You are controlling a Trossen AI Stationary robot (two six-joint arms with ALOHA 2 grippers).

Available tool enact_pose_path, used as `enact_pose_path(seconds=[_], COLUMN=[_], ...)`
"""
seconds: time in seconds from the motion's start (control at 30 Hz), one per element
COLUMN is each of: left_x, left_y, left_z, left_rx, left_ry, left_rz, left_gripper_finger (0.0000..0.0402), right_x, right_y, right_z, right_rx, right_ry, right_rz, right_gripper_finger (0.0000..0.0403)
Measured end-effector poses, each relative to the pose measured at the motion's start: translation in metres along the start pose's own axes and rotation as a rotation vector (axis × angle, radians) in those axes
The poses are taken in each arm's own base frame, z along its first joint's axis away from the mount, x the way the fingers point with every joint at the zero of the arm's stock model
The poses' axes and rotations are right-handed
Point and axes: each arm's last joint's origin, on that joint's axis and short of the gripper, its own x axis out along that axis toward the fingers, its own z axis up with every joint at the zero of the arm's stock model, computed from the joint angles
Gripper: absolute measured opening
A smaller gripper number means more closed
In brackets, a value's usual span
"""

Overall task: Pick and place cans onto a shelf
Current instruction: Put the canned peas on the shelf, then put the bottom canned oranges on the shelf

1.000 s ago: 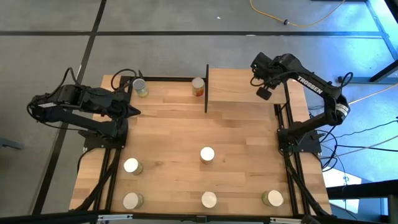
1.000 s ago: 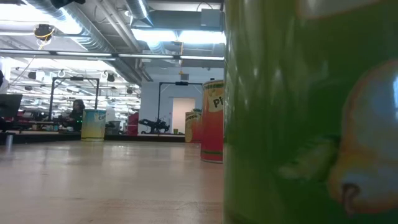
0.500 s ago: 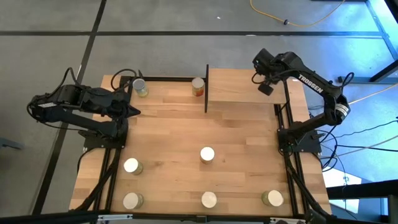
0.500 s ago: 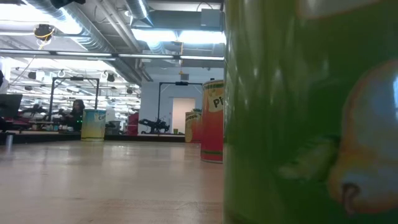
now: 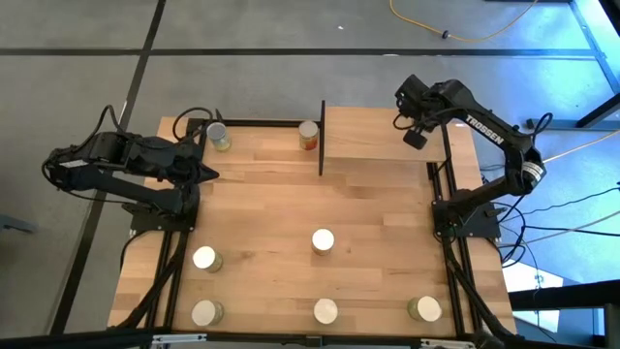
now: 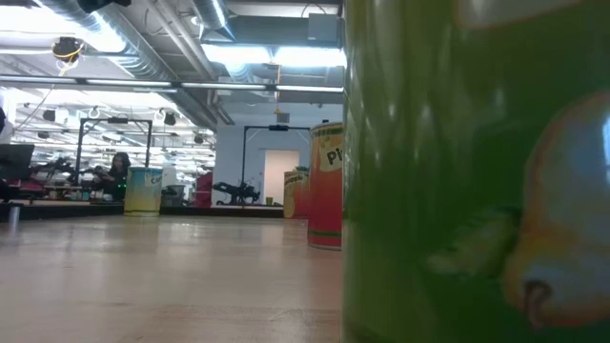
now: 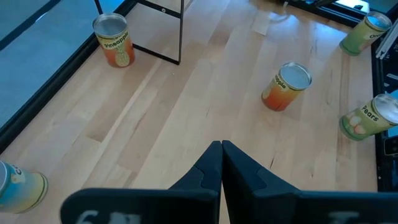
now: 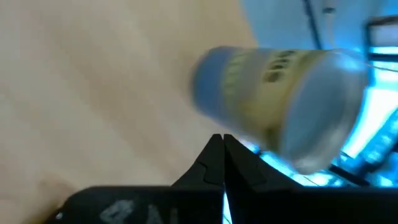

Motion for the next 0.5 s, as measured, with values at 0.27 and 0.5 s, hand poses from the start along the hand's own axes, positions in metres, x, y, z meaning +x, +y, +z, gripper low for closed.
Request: enact_pose_path(seconds=[0.27,0.5], left_x=[0.000,0.000], left_y=[0.000,0.000], left_z=[0.000,0.000], left_rx=[0.000,0.007], left_ry=[0.000,0.000], left_rz=[0.000,0.000], left_gripper_finger=[0.0000,0.0000], right_x=[-0.046,-0.096], right_y=[0.013,0.028], right_z=[-0.017,-0.054], right_rx=[-0.107,-0.228], right_ry=[-0.117,-0.375], right_rz=[0.207,0.549], right_gripper_finger=[0.0000,0.0000])
